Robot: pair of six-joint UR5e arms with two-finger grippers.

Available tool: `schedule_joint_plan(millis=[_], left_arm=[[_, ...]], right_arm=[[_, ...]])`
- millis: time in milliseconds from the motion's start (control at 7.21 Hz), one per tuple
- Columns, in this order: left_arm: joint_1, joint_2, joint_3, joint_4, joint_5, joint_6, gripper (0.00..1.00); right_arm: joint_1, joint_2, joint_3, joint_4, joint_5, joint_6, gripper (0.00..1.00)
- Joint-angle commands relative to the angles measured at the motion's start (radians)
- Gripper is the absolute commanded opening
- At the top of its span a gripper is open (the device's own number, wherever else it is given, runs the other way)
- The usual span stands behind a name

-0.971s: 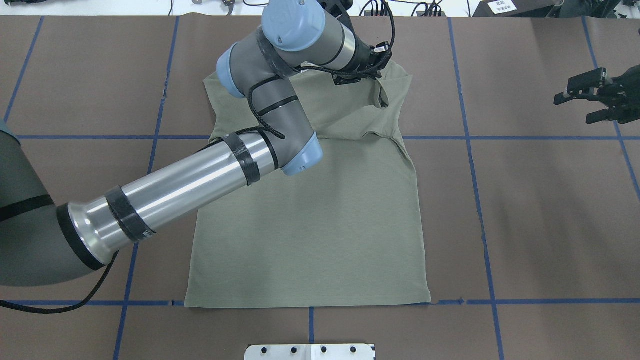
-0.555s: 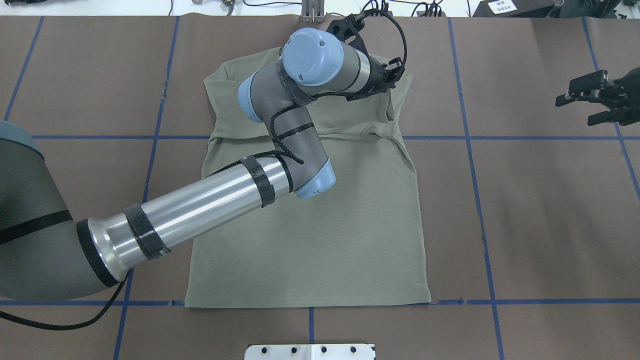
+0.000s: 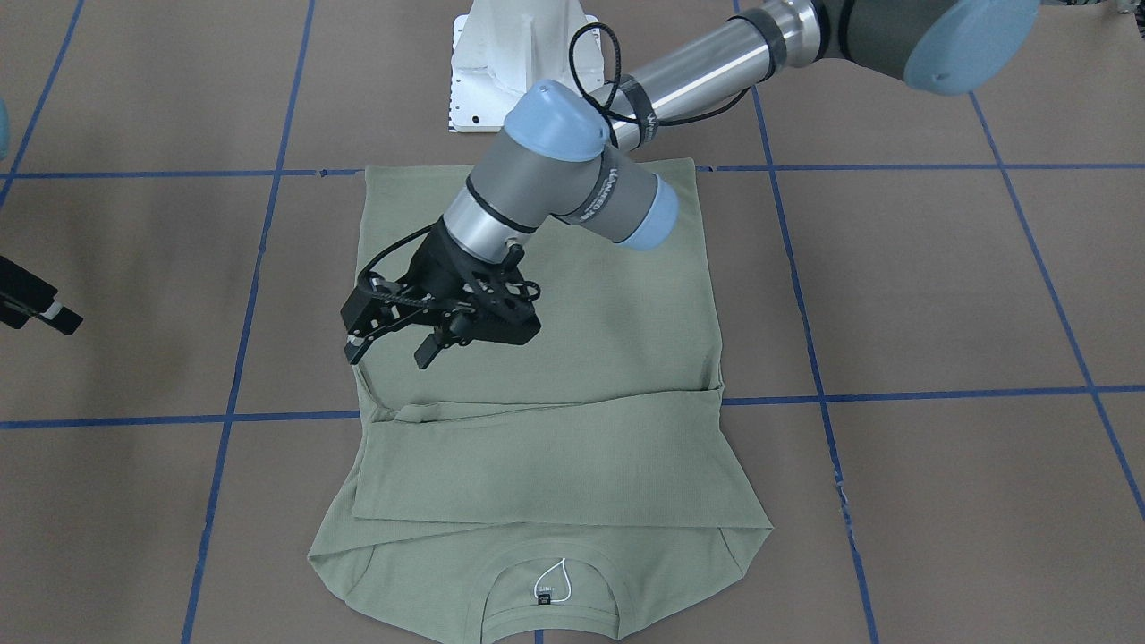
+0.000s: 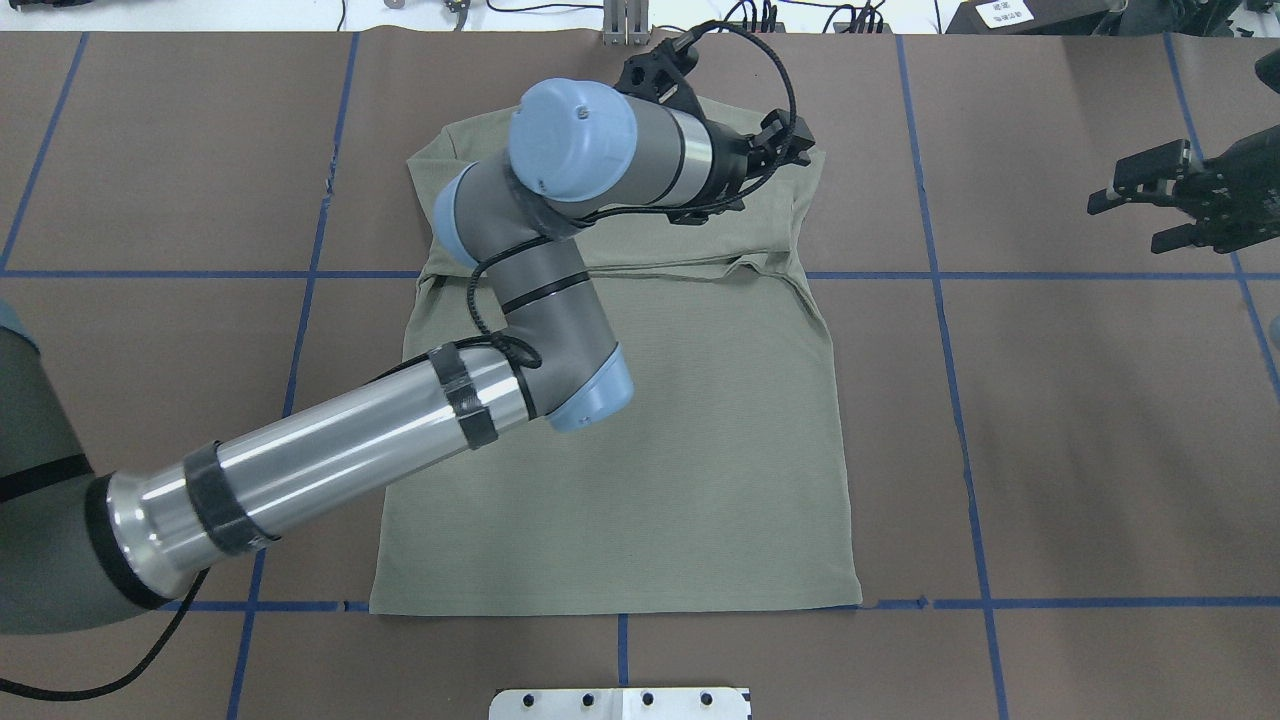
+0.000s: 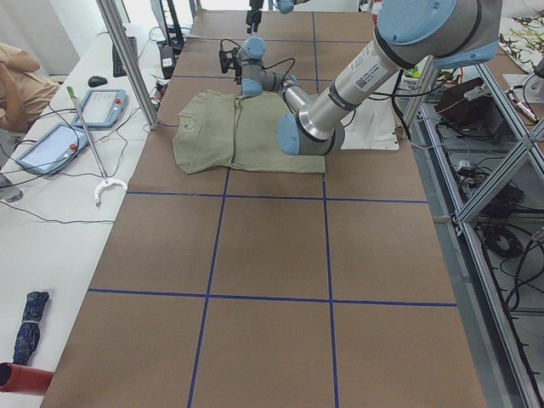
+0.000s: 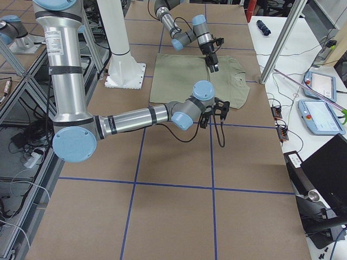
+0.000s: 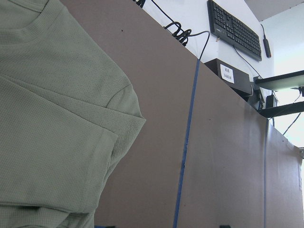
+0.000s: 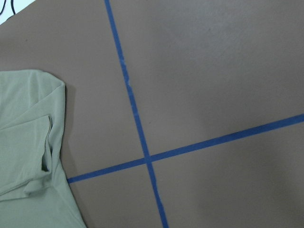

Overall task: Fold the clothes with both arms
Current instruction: 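Release the sleeve with the left gripper while the right gripper moves toward the hem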

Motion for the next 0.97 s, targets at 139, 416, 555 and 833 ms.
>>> schedule_joint_plan(millis=[139, 416, 555, 833], left_arm=[[-0.021, 0.286, -0.4, 0.083, -0.096, 0.006, 0.83], [-0.031, 0.38, -0.476, 0.082, -0.096, 0.006, 0.83], [-0.037, 0.443, -0.552, 0.082, -0.098, 0.009, 0.83], [-0.058, 0.529, -0.589, 0.082, -0.095, 0.064, 0.83]], right_arm=[[-0.302, -0.008, 0.185, -0.002, -0.268, 0.302, 1.0], [-0.491, -0.013, 0.241, -0.004, -0.442, 0.47, 1.0], [-0.596, -0.017, 0.262, -0.004, -0.575, 0.529, 1.0], [-0.832, -0.039, 0.32, -0.02, -0.823, 0.647, 1.0]])
